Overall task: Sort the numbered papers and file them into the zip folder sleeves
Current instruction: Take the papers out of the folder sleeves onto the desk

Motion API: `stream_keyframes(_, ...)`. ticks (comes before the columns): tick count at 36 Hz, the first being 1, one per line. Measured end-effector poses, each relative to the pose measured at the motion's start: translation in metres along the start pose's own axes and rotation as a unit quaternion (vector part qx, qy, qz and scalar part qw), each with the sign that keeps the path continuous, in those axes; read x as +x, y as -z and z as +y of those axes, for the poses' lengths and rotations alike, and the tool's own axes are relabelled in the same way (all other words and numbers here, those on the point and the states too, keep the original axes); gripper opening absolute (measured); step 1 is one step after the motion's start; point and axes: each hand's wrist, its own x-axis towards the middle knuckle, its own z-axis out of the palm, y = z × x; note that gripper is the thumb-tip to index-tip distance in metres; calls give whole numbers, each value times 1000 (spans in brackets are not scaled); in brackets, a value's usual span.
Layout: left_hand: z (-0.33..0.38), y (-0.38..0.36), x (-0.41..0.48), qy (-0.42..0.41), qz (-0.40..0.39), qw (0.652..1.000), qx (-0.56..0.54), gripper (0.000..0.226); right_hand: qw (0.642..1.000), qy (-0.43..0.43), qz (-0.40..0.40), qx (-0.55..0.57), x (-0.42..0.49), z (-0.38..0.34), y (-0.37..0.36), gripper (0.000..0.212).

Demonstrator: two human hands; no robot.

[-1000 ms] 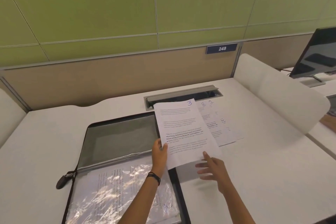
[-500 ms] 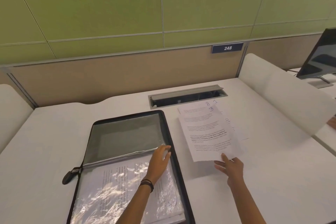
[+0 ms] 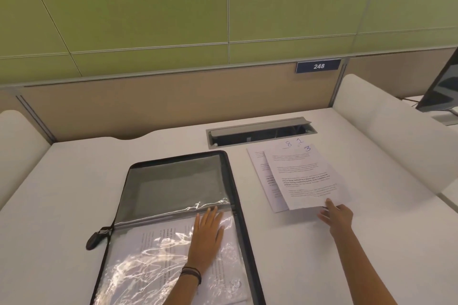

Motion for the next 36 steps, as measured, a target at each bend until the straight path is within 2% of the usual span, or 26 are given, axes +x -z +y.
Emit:
stream_keyframes(5,-1,-2,1,-1,3,1000,-10,55,999,-10,9,-31,16,1,-2,32)
stream_keyframes(9,0,-2,1,-7,11,1000,-7,78,998,-14,15,-56,22,3,-3,28)
stream_keyframes(12,0,-1,0,-2,10,1000,-10,82,997,-20,24,-71,24,7,-2,18)
stream_keyframes(17,-1,-1,-1,8,-2,1000,-4,78,992,-5,84,-97,20,17,0,44)
stream_keyframes(24,1,2,-1,6,-7,1000,-15,79,982,27,129,-138,-3,31,-6,43)
stream_keyframes(31,5,11,-3,3,-7,998,-56,49,988,62,9,-140,-29,54,-14,31)
stream_keyframes(36,4,13,-12,-17,-10,998,-63,48,968,73,-141,-195,-56,64,-31,21)
